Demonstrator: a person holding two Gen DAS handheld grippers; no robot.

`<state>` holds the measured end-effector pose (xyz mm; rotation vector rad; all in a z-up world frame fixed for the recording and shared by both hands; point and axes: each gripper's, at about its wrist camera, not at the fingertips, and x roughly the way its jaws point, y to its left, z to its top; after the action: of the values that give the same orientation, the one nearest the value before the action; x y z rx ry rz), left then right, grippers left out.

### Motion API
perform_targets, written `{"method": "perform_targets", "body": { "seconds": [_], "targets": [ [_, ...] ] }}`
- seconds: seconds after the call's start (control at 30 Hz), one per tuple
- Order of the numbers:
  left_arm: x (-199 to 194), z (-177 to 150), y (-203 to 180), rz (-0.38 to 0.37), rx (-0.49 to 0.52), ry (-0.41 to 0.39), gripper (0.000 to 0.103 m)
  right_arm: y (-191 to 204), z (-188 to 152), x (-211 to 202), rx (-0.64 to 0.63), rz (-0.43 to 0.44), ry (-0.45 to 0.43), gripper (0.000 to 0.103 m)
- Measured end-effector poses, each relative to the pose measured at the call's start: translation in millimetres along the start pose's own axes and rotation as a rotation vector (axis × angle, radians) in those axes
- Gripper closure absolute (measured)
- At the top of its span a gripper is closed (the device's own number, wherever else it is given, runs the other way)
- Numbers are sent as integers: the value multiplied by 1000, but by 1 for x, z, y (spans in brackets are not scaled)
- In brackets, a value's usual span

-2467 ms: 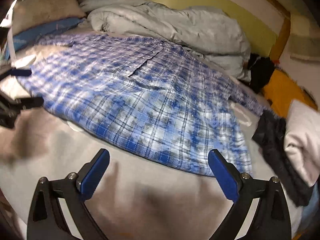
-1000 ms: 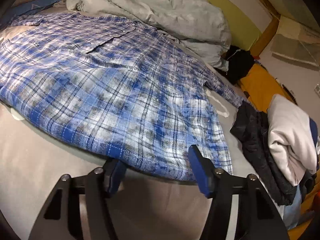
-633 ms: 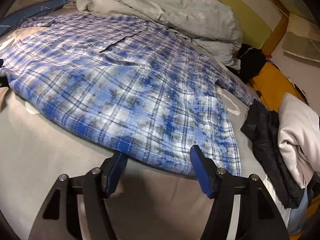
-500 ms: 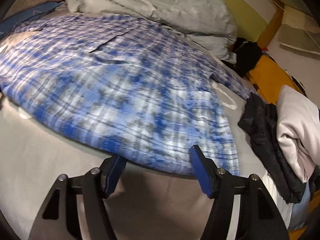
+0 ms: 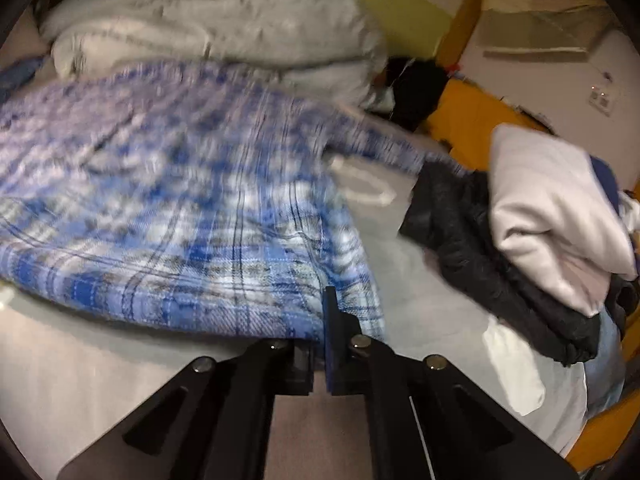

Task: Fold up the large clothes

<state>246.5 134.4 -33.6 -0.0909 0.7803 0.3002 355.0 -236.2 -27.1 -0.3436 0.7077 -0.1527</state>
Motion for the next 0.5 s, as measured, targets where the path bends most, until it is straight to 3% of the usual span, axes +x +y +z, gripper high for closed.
{"method": "perform_targets", "body": {
  "seconds": [0.17, 0.27, 0.5],
  "targets": [
    [-39, 7, 7, -12, -25, -72, 100, -18, 0, -44, 83, -4, -99, 102],
    [-59, -4, 11, -1, -10, -84, 100, -27, -7, -65, 88, 14, -110, 102],
    [-86, -47, 27, -48, -5, -12, 100, -41, -54, -105, 105, 68, -69, 102]
  ]
}}
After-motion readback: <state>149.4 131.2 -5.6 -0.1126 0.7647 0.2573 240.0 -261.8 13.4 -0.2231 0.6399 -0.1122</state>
